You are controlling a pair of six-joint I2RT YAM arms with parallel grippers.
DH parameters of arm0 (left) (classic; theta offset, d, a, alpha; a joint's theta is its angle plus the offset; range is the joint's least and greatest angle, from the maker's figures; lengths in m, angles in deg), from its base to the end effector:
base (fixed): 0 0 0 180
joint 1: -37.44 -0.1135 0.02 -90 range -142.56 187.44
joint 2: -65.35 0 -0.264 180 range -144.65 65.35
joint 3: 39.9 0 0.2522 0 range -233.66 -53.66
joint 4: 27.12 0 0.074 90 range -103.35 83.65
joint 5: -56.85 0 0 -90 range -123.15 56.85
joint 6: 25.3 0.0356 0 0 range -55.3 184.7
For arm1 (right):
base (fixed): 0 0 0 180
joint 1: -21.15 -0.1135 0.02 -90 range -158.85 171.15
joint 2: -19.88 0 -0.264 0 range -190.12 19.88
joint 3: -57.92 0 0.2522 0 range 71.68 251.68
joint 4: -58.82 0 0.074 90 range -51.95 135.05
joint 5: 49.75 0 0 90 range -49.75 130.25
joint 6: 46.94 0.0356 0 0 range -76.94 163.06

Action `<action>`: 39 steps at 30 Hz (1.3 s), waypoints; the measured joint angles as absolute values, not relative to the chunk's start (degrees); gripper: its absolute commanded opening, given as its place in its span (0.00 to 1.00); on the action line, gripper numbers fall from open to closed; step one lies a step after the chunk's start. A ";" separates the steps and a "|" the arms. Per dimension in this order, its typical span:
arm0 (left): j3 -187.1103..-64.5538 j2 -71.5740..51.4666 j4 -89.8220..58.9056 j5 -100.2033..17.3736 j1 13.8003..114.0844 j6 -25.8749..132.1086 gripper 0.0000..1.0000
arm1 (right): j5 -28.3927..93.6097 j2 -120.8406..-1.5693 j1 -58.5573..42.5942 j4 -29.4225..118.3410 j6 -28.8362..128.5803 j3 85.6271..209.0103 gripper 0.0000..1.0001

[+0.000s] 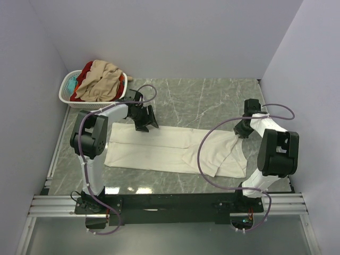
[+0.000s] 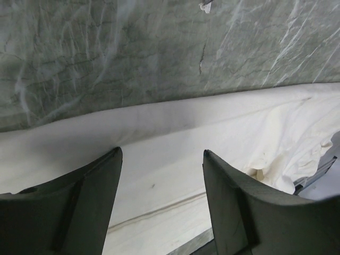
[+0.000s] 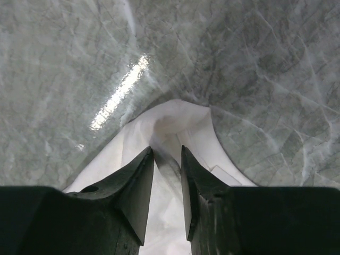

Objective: Fold and stack the t-shirts
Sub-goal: Fold the tshirt

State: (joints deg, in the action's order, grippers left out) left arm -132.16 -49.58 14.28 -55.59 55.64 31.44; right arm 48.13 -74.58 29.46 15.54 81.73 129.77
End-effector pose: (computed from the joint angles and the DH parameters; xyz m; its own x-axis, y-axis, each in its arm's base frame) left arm 0.3859 -0.1412 0.1596 -0.9597 -0.2181 -0.1774 -0.0946 0.8447 -0.5269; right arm 0.3139 -0.0508 0.1800 -0.5811 0.7104 -0.3971 0.7194 0.6765 0.1575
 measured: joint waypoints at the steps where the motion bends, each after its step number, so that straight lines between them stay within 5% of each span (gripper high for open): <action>1: -132.16 -49.63 14.26 -55.94 55.46 31.42 0.70 | 48.26 -74.88 29.46 15.47 81.71 129.77 0.33; 23: -131.46 -50.02 12.38 -58.78 52.23 30.37 0.70 | 50.01 -85.11 30.53 10.40 80.60 138.71 0.23; 32: -131.33 -49.74 12.25 -58.74 52.21 30.39 0.71 | 51.36 -94.97 30.62 5.22 79.07 153.27 0.23; 35: -131.11 -49.32 12.21 -58.28 52.19 30.59 0.72 | 51.45 -98.29 30.62 3.91 78.28 158.49 0.25; 39: -131.03 -48.27 12.84 -56.42 52.01 31.20 0.73 | 51.69 -100.85 30.69 2.99 76.90 163.41 0.41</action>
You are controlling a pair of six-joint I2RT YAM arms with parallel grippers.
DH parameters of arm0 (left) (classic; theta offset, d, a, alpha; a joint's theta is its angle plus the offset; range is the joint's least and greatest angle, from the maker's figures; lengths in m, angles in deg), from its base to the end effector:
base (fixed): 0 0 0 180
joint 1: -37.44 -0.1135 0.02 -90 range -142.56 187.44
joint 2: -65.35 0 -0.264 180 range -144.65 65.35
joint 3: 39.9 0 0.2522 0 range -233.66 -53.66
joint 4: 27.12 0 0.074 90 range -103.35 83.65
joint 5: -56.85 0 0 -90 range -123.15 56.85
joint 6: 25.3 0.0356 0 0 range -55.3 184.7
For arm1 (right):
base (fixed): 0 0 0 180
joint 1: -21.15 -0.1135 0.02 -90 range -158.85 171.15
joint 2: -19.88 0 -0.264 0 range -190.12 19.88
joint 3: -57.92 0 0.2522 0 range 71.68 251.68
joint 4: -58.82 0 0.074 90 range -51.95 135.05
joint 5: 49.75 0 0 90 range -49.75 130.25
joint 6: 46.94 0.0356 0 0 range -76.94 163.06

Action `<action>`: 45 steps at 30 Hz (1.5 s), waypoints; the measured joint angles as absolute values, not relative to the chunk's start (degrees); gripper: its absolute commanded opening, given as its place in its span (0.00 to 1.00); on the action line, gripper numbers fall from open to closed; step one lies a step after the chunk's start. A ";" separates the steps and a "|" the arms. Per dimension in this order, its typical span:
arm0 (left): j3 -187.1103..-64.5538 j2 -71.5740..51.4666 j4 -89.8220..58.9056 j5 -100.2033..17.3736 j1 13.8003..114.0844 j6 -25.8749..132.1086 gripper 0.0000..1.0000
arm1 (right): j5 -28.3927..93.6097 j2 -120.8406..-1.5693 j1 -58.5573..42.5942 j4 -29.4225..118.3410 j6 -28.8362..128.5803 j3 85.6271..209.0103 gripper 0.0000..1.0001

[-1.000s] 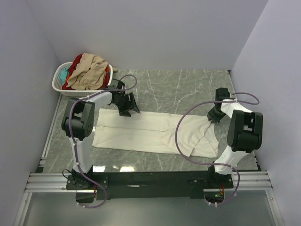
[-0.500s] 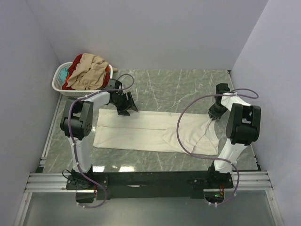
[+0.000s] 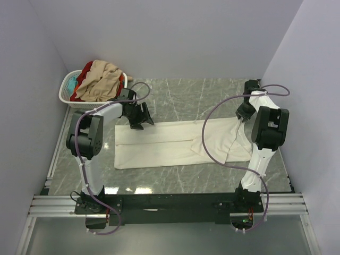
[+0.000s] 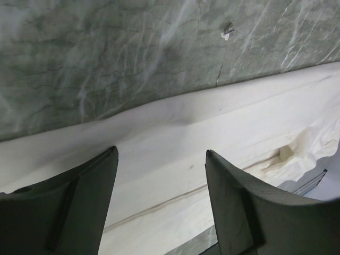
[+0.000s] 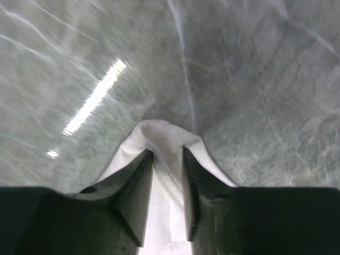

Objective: Fold and stack the t-shirts
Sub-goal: Fold the tshirt

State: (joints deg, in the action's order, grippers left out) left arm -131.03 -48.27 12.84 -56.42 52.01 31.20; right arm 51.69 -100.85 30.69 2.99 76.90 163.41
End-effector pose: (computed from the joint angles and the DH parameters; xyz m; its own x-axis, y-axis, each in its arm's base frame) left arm 0.3915 -0.1163 0.1643 -0.9407 -0.2794 -0.1924 -0.1334 0.8262 -0.5474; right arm 0.4264 -0.0788 0.1711 -0.6490 0.6625 -0.3739 0.7071 0.7067 0.0248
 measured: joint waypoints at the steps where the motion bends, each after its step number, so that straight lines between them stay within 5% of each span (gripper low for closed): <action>1: -131.03 -47.96 13.04 -56.05 51.88 31.33 0.73 | 51.69 -101.22 30.77 2.84 76.53 164.52 0.44; 8: -131.03 -43.16 14.35 -54.98 51.20 32.95 0.75 | 51.56 -100.50 30.93 2.12 73.43 167.65 0.60; 22: -118.68 -36.86 11.90 -54.21 51.55 36.05 0.74 | 49.27 -80.28 18.47 4.56 76.73 154.80 0.59; 34: -112.58 -35.11 6.37 -52.55 51.55 33.58 0.74 | 42.77 -86.34 14.05 6.40 82.32 143.89 0.57; 45: -107.25 -30.46 5.91 -52.09 51.73 30.74 0.74 | 43.04 -97.00 14.34 0.46 81.93 156.61 0.57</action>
